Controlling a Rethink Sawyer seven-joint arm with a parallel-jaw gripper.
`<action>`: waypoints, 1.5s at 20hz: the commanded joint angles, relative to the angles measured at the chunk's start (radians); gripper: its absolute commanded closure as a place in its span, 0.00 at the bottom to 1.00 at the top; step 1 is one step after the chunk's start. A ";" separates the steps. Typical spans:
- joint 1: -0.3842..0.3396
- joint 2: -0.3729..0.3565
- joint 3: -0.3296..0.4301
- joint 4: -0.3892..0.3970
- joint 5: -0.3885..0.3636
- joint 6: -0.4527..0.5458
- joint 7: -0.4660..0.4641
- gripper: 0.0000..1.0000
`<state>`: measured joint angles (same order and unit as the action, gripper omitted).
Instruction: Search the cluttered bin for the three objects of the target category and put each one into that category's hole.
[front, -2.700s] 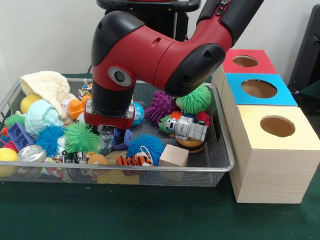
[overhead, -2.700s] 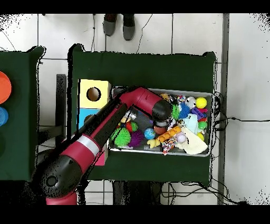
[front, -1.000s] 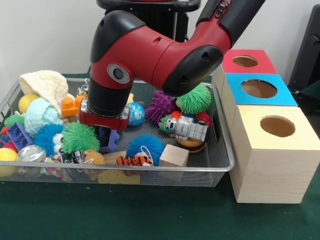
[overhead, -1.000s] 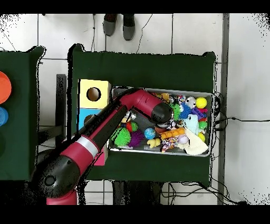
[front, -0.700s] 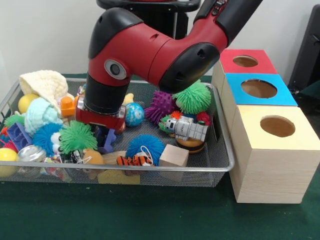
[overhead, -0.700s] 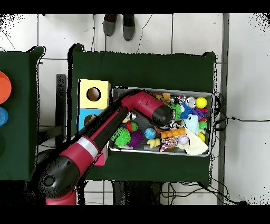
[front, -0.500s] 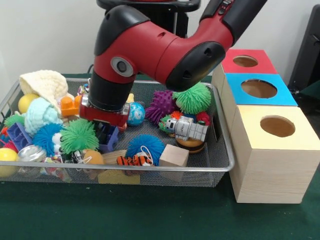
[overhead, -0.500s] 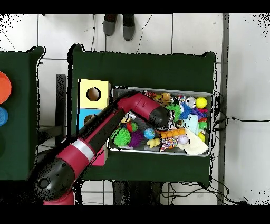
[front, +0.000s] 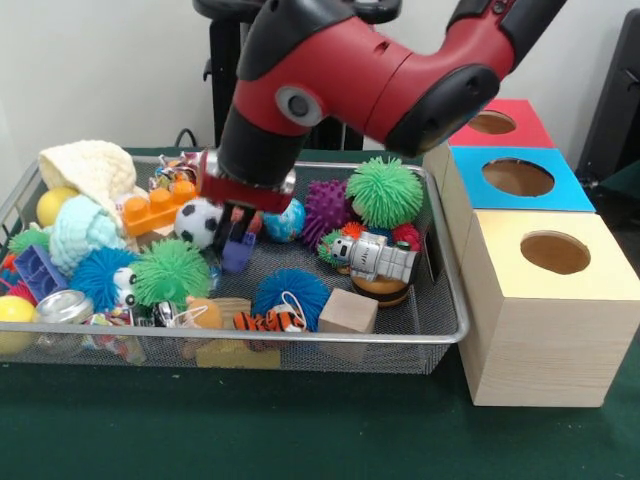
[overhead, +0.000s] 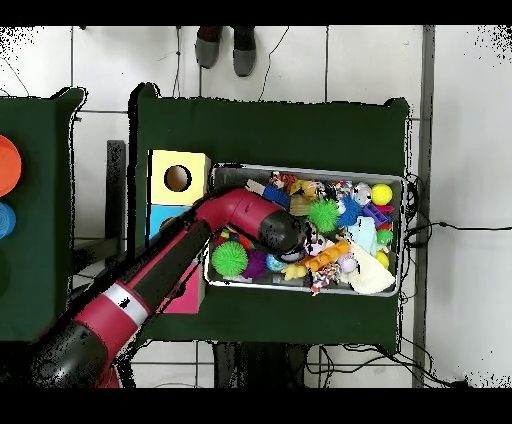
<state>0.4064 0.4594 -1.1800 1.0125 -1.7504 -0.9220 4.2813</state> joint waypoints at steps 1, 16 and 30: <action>0.022 -0.032 0.012 0.088 -0.067 -0.306 0.281 1.00; 0.063 0.010 0.036 0.087 0.004 -0.276 0.334 1.00; -0.028 -0.010 0.172 0.047 0.189 0.029 0.057 0.00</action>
<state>0.4211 0.4242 -1.1915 1.1137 -1.6856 -1.0102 4.2867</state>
